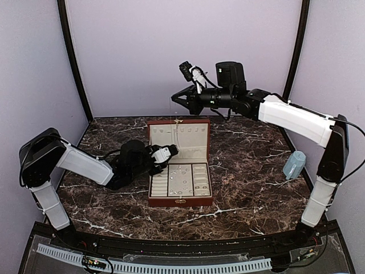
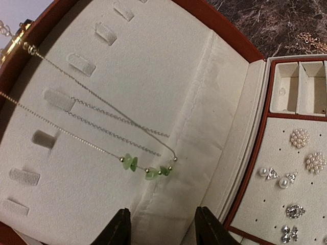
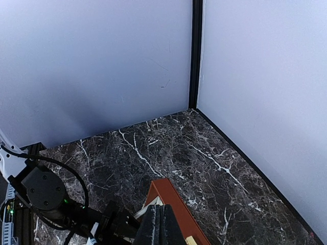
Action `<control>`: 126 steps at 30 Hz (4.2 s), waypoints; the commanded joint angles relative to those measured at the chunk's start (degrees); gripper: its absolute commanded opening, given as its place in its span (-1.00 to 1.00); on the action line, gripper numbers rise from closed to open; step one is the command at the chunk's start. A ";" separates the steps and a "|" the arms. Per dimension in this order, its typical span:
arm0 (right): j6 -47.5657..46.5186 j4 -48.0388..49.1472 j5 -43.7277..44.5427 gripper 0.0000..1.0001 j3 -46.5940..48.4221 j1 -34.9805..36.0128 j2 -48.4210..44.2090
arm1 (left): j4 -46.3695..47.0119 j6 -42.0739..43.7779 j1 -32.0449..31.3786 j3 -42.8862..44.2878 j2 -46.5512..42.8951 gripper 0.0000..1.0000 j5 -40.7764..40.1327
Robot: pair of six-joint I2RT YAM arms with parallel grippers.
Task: Organize the mixed jewelry
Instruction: Adjust the compartment pouch in the jewelry box, then adjust the jewelry box at the center of the board.
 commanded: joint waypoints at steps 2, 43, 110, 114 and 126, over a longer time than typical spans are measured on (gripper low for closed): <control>0.75 2.96 -0.40 -1.00 -1.17 0.66 -2.28 | 6.12 3.40 -1.10 -1.04 0.27 -0.04 -2.66; 2.37 5.34 2.41 -1.00 -6.42 0.66 -7.28 | 1.48 -2.71 -0.98 2.79 3.76 -0.41 -3.06; 5.61 1.03 12.33 -1.00 -13.34 3.94 -16.94 | -14.47 -41.77 9.72 15.19 -2.92 -0.83 13.44; 5.35 0.43 13.78 -1.00 -13.52 4.82 -17.46 | -14.13 -42.28 9.79 13.87 -5.24 -0.10 12.45; 5.86 1.32 14.17 -1.00 -15.12 5.63 -18.68 | -14.21 -29.83 6.08 3.36 -16.89 0.31 17.23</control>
